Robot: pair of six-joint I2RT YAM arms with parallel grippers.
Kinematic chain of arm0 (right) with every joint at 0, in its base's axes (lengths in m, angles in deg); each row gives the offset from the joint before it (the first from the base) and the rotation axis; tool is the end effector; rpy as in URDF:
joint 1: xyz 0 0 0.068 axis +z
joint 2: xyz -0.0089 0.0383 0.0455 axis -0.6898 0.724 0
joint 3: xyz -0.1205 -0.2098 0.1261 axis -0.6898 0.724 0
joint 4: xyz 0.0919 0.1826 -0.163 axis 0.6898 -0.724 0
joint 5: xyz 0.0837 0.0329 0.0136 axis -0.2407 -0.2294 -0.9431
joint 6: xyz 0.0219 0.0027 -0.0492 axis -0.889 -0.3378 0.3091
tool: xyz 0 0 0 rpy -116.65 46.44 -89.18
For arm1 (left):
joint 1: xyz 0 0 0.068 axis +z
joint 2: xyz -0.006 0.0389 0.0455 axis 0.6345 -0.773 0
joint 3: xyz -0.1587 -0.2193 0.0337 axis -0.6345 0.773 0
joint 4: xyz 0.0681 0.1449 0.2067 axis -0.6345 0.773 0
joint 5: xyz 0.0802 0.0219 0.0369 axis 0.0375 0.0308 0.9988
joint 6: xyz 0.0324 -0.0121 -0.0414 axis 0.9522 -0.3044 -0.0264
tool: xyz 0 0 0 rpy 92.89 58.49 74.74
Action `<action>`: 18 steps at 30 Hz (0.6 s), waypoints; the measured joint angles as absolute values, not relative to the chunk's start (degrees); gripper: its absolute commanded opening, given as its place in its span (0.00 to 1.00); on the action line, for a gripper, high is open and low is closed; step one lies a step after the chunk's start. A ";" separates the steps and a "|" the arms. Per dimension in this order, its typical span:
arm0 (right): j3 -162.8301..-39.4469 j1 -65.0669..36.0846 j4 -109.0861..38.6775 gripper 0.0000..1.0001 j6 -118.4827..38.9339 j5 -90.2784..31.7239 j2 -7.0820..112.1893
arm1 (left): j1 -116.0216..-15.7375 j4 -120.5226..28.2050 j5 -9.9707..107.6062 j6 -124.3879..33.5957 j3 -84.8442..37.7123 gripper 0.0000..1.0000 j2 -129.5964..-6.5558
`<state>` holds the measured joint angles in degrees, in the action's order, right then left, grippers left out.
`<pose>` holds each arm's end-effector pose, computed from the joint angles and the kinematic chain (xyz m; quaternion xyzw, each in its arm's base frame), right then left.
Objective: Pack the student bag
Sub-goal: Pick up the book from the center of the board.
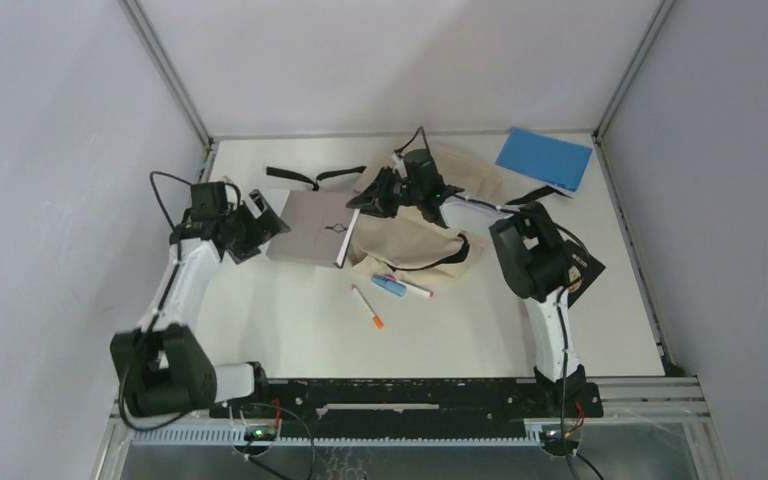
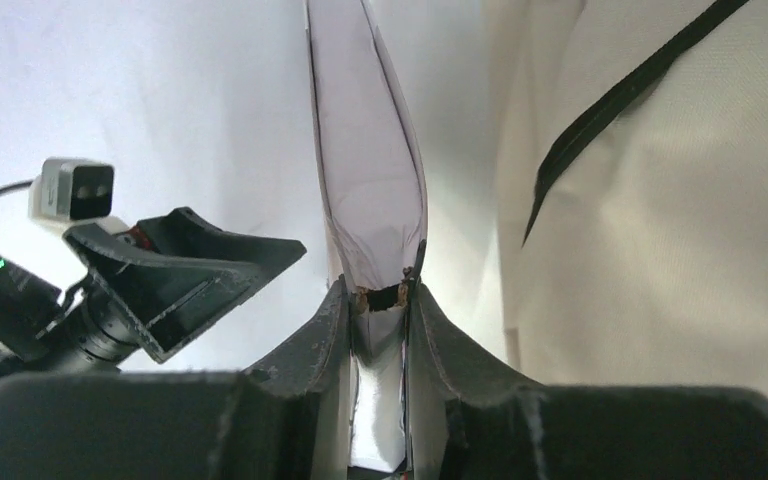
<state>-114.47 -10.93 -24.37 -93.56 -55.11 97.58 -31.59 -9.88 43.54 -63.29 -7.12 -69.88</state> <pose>0.4099 0.2863 0.1798 0.0506 0.8284 0.5328 0.1655 0.2715 0.0286 0.2473 -0.2702 0.9102 -0.1657 0.2667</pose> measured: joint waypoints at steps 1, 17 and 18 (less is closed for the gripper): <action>-113.21 -11.46 -24.63 0.05 -93.69 -55.33 95.67 | -32.46 -10.73 43.71 -63.03 -6.97 0.96 -67.21; -105.38 -20.24 -25.66 0.00 -101.89 -61.30 83.30 | -53.01 -28.85 56.13 -45.52 8.81 0.94 -29.84; -105.07 -20.37 -25.90 0.00 -101.99 -61.56 83.30 | -54.14 -30.30 57.13 -42.79 10.69 0.94 -26.78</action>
<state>-105.07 -20.37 -25.90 -101.99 -61.56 83.30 -54.14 -30.30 57.13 -42.79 10.69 -26.78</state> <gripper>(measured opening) 0.279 0.953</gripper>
